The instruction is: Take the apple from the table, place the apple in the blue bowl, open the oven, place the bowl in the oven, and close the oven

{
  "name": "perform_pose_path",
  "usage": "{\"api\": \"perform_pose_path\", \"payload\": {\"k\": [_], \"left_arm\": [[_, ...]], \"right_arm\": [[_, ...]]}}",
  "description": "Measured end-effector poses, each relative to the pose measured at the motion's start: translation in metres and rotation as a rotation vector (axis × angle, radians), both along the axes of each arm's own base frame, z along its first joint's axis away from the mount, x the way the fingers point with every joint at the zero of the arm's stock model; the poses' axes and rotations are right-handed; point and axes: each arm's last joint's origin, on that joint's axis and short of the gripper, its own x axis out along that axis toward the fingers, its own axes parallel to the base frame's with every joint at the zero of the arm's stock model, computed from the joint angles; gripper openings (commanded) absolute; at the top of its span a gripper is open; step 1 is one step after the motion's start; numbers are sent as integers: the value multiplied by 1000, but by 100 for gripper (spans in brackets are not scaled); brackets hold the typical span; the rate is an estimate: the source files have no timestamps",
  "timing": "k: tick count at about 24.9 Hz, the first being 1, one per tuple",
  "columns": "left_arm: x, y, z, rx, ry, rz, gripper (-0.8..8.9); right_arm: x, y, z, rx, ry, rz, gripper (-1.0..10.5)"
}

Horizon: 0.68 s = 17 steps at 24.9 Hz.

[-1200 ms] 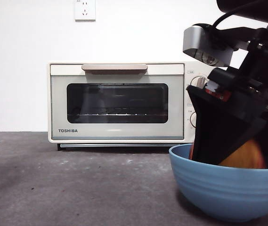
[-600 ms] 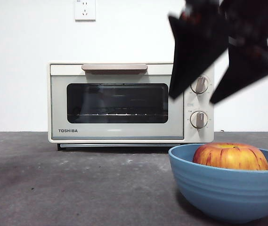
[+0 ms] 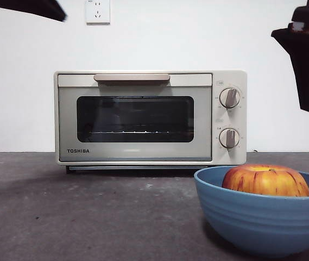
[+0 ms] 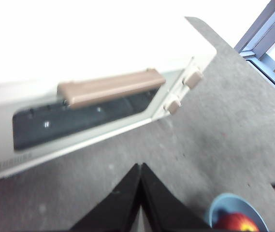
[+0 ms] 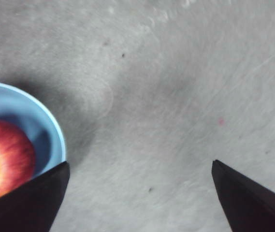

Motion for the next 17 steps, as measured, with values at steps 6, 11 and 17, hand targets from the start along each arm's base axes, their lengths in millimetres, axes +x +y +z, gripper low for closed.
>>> {"api": "perform_pose_path", "payload": {"k": [6, 11, 17], "left_arm": [[39, -18, 0, 25, 3, 16, 7], [66, -29, 2, 60, -1, 22, 7], [91, -43, -2, 95, -7, 16, 7]], "right_arm": [[-1, -5, -11, 105, 142, -6, 467], [-2, -8, -18, 136, 193, -13, 467], [-6, -14, -33, 142, 215, -43, 467]]}}
